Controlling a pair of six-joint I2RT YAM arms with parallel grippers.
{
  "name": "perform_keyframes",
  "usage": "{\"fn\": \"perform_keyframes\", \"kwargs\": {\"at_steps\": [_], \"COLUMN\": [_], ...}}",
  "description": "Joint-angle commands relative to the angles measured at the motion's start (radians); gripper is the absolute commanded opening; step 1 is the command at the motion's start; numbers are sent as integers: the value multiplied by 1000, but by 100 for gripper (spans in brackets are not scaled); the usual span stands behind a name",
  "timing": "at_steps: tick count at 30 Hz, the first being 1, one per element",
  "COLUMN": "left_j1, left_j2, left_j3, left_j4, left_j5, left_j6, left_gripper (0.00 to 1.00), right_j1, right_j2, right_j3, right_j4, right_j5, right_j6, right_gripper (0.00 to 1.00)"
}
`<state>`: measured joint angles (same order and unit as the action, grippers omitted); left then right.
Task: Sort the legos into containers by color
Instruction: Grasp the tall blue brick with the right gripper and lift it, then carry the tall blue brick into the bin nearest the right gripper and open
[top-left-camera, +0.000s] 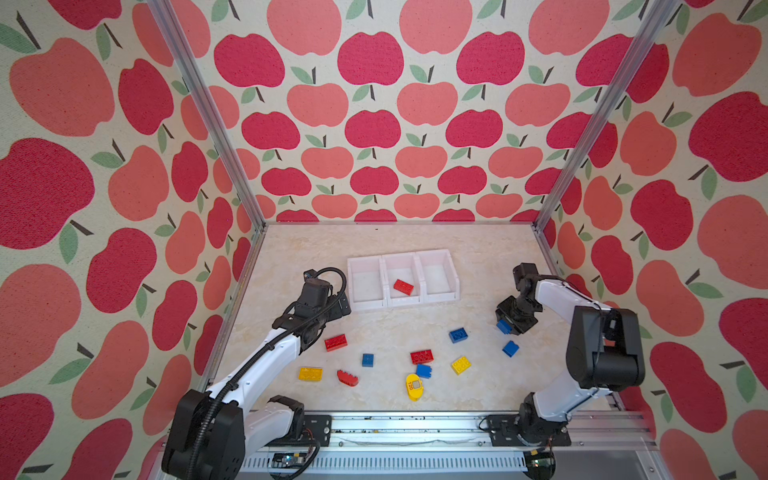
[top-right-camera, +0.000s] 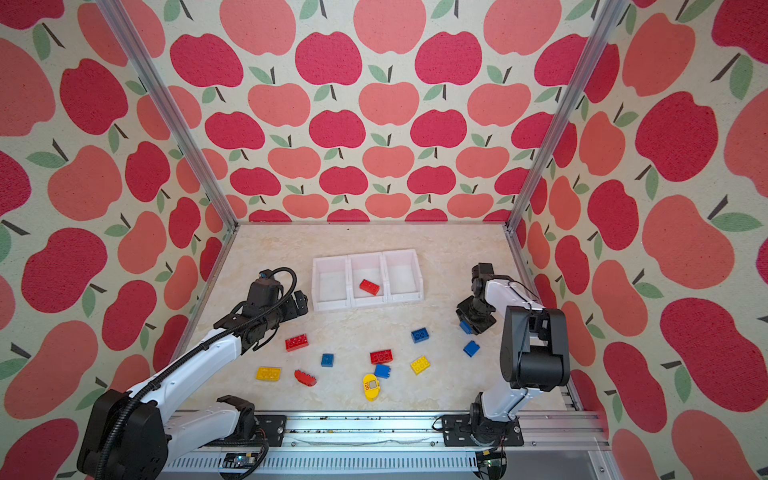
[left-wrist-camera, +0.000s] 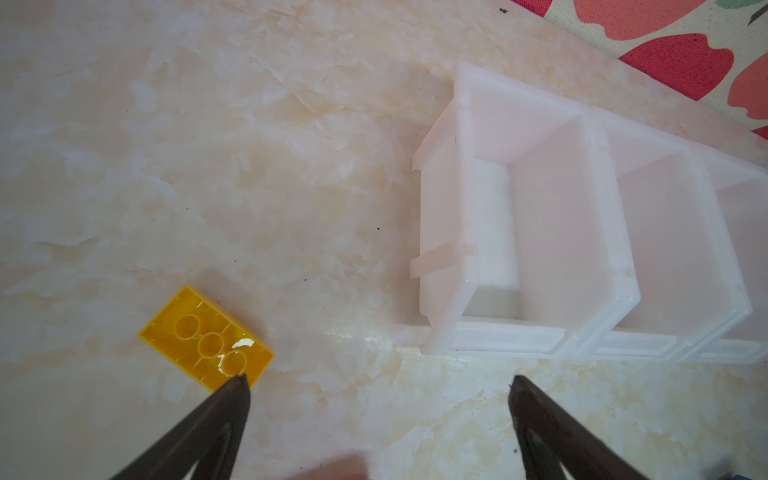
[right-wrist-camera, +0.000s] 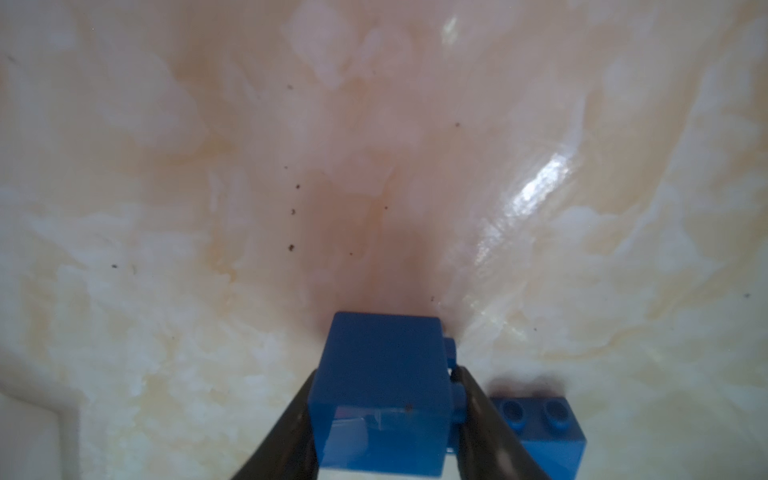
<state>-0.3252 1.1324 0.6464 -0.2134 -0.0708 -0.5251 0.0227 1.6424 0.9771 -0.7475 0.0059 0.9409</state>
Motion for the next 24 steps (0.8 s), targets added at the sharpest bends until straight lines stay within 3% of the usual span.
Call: {"fn": "perform_keyframes", "kwargs": {"at_steps": [1,14,24], "left_j1": [-2,-2,-2], "left_j2": [-3,-16,-40], "left_j3": [22,13,-6], "left_j4": [9,7,0], "left_j5": [-19,-17,-18], "left_j6": [17,11,1], "left_gripper": [99,99,99], "right_j1": [-4,248,453], "right_j2": [7,-111,53], "right_j3": [-8,228,510], "right_j4": [-1,-38,-41], "right_j5": [-3,93,124], "right_j6": [-18,-153,-337], "right_gripper": [45,42,42]}}
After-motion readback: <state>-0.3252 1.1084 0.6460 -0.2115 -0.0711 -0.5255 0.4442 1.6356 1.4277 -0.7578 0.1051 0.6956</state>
